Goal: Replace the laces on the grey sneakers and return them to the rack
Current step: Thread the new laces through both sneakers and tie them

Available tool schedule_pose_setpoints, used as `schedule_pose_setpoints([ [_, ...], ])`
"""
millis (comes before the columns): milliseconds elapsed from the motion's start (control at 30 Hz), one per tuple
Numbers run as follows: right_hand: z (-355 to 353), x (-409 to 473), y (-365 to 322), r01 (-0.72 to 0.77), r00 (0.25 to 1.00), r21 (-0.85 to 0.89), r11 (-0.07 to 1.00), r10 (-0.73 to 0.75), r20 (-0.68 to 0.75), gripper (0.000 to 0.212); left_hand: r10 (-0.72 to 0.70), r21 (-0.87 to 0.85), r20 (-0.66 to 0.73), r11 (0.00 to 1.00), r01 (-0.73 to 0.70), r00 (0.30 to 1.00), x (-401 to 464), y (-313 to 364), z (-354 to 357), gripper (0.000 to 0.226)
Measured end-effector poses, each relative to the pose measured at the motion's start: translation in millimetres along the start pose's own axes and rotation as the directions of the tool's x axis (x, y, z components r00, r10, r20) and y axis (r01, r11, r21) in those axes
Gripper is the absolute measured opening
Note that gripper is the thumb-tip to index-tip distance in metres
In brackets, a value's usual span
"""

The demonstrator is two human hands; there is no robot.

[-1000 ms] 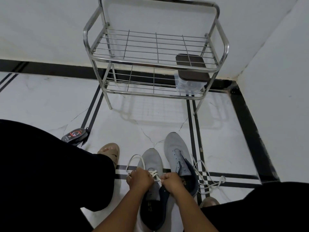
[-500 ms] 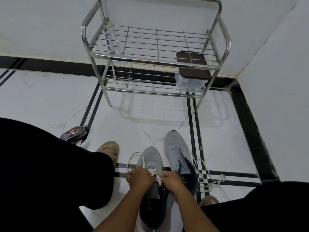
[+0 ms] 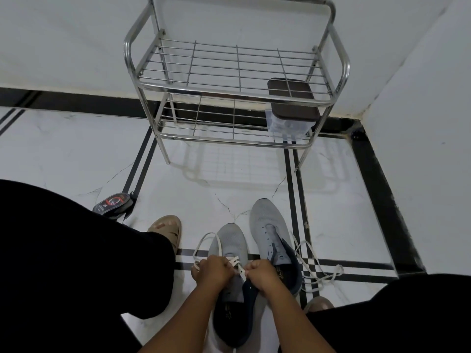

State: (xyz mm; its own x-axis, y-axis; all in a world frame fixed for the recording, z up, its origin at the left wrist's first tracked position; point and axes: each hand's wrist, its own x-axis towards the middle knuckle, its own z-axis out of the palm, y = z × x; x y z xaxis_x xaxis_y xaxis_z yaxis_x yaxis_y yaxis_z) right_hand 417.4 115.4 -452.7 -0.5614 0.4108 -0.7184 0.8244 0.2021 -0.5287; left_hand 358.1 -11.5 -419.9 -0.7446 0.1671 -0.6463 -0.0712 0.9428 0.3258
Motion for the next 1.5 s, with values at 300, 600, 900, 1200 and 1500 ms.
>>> schedule_pose_setpoints([
  [300, -2, -4, -3, -0.027, 0.999, 0.028, 0.999, 0.026, 0.023, 0.017, -0.044, -0.071, 0.017, 0.996, 0.045, 0.999, 0, 1, 2, 0.015],
  [600, -5, -3, -6, -0.126, 0.992, 0.093, 0.988, 0.123, 0.040, 0.029, 0.045, 0.057, -0.057, 0.998, -0.041, 0.997, 5, 6, 5, 0.016],
  [900, -3, -6, -6, -0.126, 0.992, 0.140, 0.982, 0.128, -0.007, 0.030, 0.108, 0.204, -0.020, 0.974, -0.102, 0.994, 4, 5, 2, 0.019],
  [1200, -9, -17, -20, -0.239, 0.971, 0.304, 0.922, 0.231, 0.063, 0.036, 0.133, 0.216, 0.056, 0.966, -0.142, 0.990, 4, 7, 5, 0.024],
  [1500, -6, -30, -23, -0.199, 0.980, 0.252, 0.947, 0.197, 0.034, 0.012, 0.225, 0.285, -0.085, 0.939, -0.193, 0.971, -9, 4, 10, 0.025],
])
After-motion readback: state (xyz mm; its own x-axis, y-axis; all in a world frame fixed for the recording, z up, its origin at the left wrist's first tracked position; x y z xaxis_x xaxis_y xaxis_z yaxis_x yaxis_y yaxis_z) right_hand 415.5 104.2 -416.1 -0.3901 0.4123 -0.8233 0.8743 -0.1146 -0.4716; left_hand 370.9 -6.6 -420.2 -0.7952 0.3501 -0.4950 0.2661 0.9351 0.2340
